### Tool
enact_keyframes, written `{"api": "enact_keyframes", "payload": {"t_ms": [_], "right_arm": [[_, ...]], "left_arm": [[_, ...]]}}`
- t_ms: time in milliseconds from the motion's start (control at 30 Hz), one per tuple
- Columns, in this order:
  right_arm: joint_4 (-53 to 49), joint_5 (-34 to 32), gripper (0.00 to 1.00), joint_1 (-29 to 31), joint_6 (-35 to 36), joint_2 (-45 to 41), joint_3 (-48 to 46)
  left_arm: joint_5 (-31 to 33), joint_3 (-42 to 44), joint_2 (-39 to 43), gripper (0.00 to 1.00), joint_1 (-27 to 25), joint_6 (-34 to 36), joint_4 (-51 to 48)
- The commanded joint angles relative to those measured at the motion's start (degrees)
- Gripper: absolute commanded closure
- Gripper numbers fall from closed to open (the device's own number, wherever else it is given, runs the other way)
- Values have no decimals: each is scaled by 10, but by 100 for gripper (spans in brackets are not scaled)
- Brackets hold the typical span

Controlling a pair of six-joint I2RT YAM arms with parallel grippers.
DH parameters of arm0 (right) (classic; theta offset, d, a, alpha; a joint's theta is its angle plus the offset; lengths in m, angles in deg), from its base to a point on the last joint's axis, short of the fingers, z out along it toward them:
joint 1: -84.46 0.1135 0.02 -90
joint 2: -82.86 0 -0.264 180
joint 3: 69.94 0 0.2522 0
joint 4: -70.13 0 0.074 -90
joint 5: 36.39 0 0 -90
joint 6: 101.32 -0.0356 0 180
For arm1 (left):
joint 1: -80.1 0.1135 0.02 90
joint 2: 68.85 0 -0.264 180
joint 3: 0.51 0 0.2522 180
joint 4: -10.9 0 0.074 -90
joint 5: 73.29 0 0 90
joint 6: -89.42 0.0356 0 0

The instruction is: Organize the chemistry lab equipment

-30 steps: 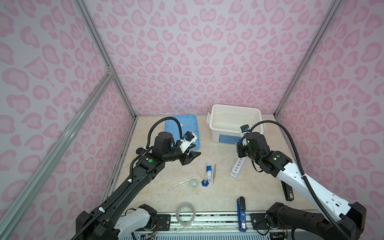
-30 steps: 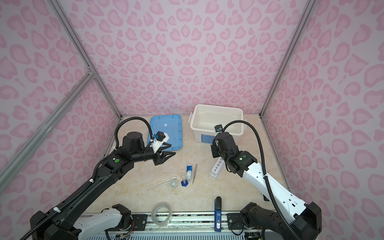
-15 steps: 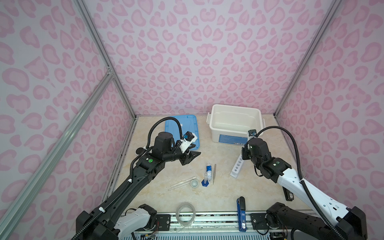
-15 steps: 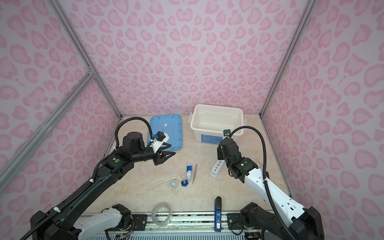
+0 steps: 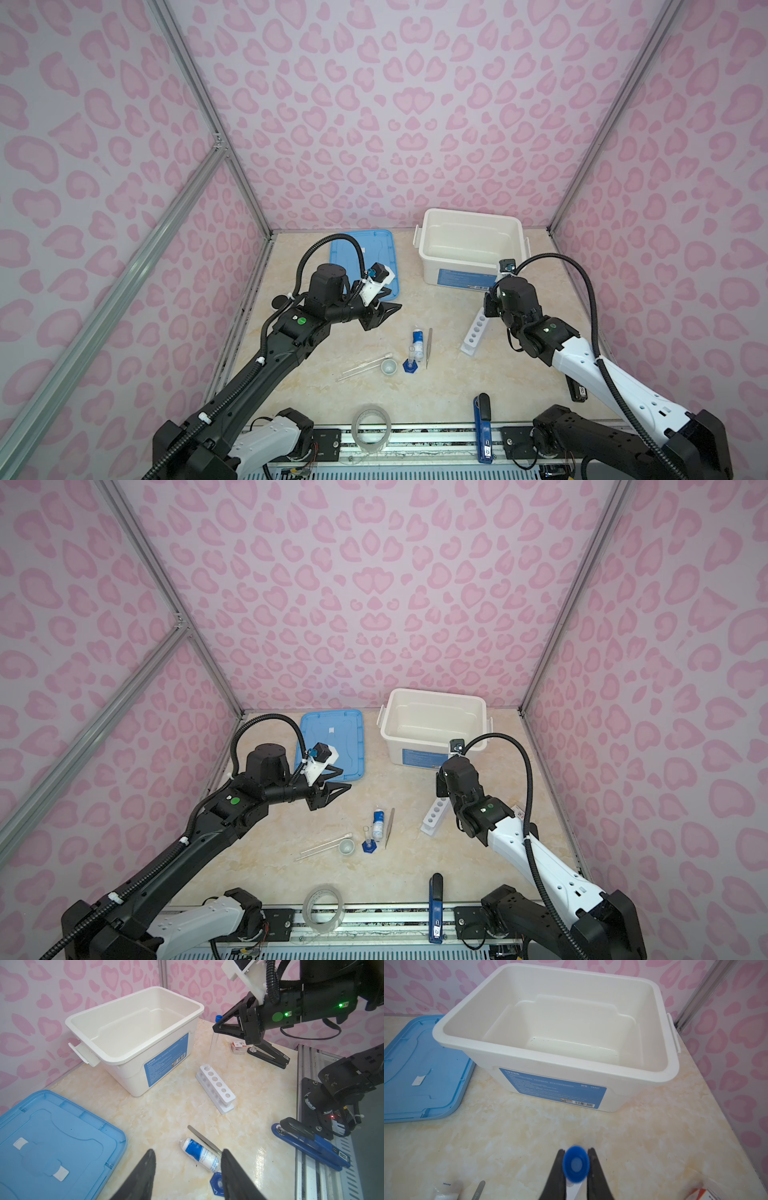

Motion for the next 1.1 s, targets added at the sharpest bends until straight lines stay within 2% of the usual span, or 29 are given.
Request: {"api": "enact_keyframes", "payload": {"t_ms": [0,533,1067], "right_arm": [[22,2,99,-6,-3,0,-8],[59,26,99,-19,-8,19,-27],[97,13,99,-20,-19,22,-62]], "left_arm": [[-1,-6,-4,47,0,5,12],[10,-7,-7,47,0,9,5],[9,-12,-8,47,0,9,-2]]}}
